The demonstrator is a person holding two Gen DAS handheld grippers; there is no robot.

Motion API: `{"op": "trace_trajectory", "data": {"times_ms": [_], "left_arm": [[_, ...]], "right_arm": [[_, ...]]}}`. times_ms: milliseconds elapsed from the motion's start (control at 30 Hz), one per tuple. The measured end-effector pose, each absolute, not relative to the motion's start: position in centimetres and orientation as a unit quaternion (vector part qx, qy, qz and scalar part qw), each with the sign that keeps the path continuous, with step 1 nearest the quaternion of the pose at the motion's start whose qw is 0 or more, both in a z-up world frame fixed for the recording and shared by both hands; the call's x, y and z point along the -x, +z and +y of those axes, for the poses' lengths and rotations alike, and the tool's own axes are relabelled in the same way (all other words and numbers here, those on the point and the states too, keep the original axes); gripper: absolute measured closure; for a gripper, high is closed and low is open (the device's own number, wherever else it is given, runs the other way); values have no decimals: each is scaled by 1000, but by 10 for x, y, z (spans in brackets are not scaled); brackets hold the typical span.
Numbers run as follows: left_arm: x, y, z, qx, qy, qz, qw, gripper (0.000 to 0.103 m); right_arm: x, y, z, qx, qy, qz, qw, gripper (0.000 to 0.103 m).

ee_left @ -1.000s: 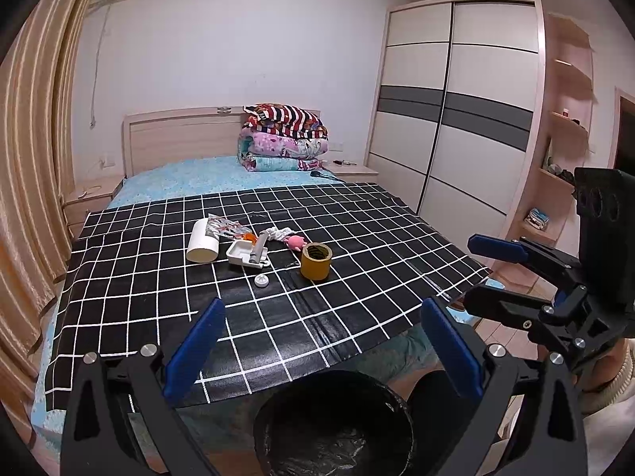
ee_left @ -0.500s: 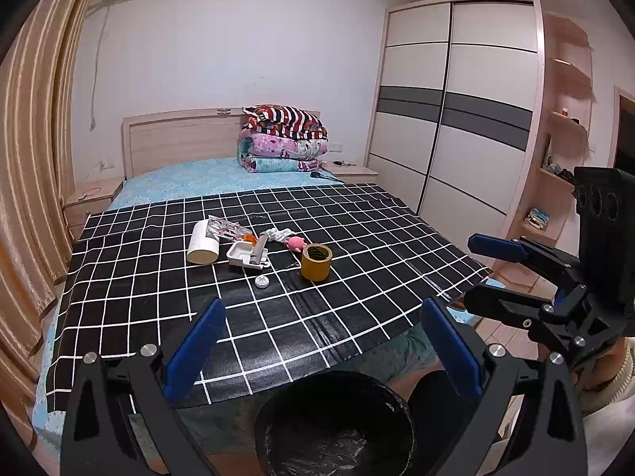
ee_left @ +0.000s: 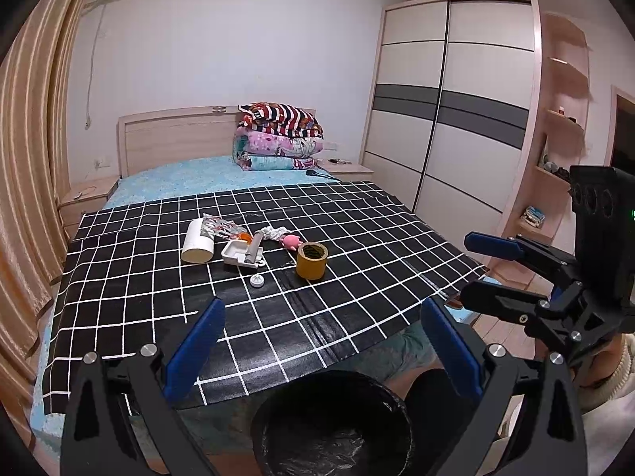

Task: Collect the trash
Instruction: 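Grasp the small white cap with the left tool while the right tool grasps the yellow tape roll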

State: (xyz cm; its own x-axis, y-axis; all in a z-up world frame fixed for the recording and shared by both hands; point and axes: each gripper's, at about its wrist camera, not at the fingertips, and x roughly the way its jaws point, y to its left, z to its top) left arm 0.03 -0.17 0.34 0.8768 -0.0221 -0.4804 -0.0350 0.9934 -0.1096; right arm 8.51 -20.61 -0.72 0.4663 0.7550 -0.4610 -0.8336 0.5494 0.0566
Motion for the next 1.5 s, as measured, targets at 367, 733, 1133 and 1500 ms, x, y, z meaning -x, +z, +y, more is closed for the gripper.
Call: {"op": "trace_trajectory", "data": {"times_ms": [367,733,1133,1500], "left_arm": [[-35,-15,23,75,17,280,957,8],[-82,-42,53,75,30,311,947,14],[-143,-80,74,87,38,356,930,23],[-187,-109,81,89,40,395,914,45]], "right_arm": [[-115,-16,-195,84,457,241,852,4],[-160,-31,-173,99,439,257,855,4],[-210,-58,-136,120,429,280,850,12],[-244,-86,-110,131,417,306,846,31]]}}
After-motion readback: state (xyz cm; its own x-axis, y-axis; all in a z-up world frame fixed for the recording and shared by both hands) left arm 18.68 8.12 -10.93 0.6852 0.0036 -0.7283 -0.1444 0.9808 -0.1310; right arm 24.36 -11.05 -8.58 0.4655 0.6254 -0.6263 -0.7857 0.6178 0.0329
